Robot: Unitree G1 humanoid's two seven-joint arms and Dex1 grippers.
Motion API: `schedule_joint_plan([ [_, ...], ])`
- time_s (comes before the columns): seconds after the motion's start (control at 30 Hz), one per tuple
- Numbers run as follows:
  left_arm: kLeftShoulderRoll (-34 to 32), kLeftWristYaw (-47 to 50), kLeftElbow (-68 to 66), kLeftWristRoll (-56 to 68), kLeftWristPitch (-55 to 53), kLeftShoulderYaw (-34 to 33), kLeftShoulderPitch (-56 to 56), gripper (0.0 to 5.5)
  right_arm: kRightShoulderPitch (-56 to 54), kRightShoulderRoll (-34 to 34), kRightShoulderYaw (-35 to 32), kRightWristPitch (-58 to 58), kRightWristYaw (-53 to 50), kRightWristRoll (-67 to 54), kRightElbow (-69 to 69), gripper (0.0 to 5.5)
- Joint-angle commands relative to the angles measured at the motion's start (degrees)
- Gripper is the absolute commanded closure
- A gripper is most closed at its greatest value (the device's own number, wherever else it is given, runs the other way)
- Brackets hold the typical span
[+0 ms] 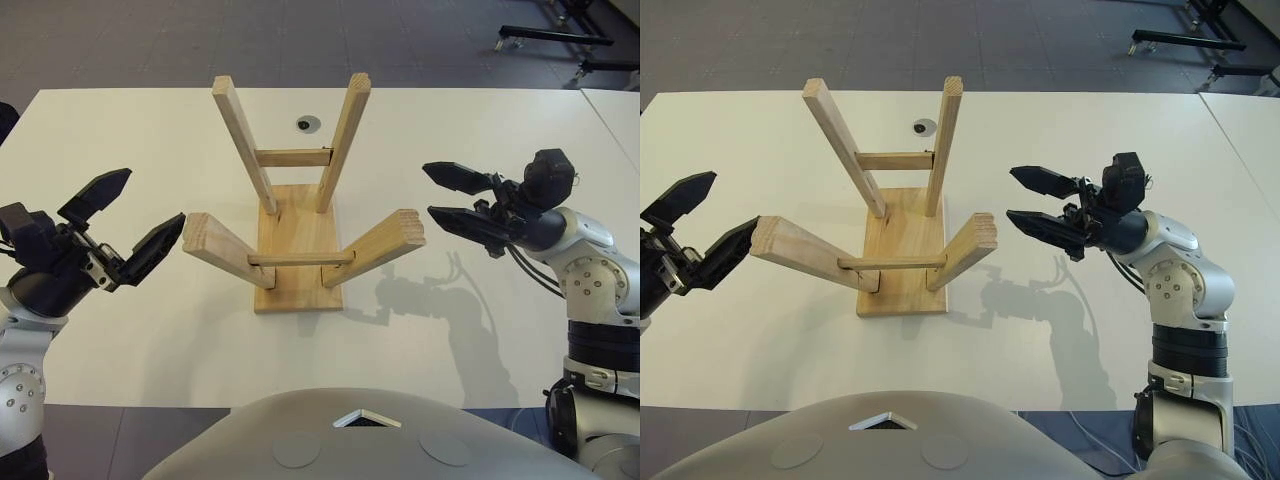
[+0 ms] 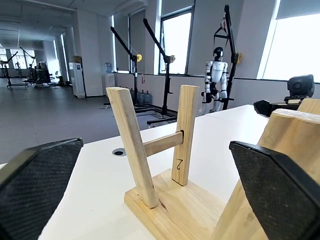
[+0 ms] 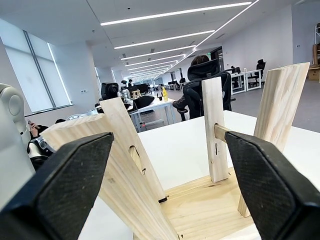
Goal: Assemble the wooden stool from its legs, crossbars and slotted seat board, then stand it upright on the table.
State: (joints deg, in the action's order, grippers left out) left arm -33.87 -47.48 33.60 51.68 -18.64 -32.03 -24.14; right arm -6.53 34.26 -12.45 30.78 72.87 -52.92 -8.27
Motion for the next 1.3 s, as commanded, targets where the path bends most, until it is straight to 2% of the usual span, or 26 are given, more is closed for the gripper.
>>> schedule_joint_plan([
  [0.03, -1.59, -1.41, 1.45, 1.37, -1.29, -1.44, -2.08, 0.1, -0.05, 0.46, 0.15, 0.48, 0.47, -0.1, -1.06, 1.39],
  [0.17, -2.9, -2.03, 1.89, 3.45, -2.4, -2.25, -1.84, 0.1, -0.34, 0.21, 0.42, 0.58, 0.36, 0.13, -1.15, 1.39],
  [0.37, -3.43, -0.31, 1.64, 2.87, -3.53, 0.62, 1.43, 0.1, -0.05, -0.37, 1.46, 0.2, 0.16, 0.57, -1.46, 1.39],
  [0.73, -3.48, -0.49, 3.33, 3.87, -4.5, 1.31, 0.56, 0.1, 1.95, -0.14, 1.62, 1.65, -0.13, -0.78, -4.18, 1.39],
  [1.0, -3.73, -2.75, 3.12, 3.69, -4.04, -3.46, -4.45, 0.1, 1.59, -0.01, 1.6, 1.98, 0.31, -0.42, -3.78, 1.39],
  [1.3, -4.71, -2.86, 3.96, 4.01, -5.36, 1.21, -0.71, 0.1, 2.25, -0.24, 2.07, 1.31, -0.54, 0.77, -4.73, 1.39],
])
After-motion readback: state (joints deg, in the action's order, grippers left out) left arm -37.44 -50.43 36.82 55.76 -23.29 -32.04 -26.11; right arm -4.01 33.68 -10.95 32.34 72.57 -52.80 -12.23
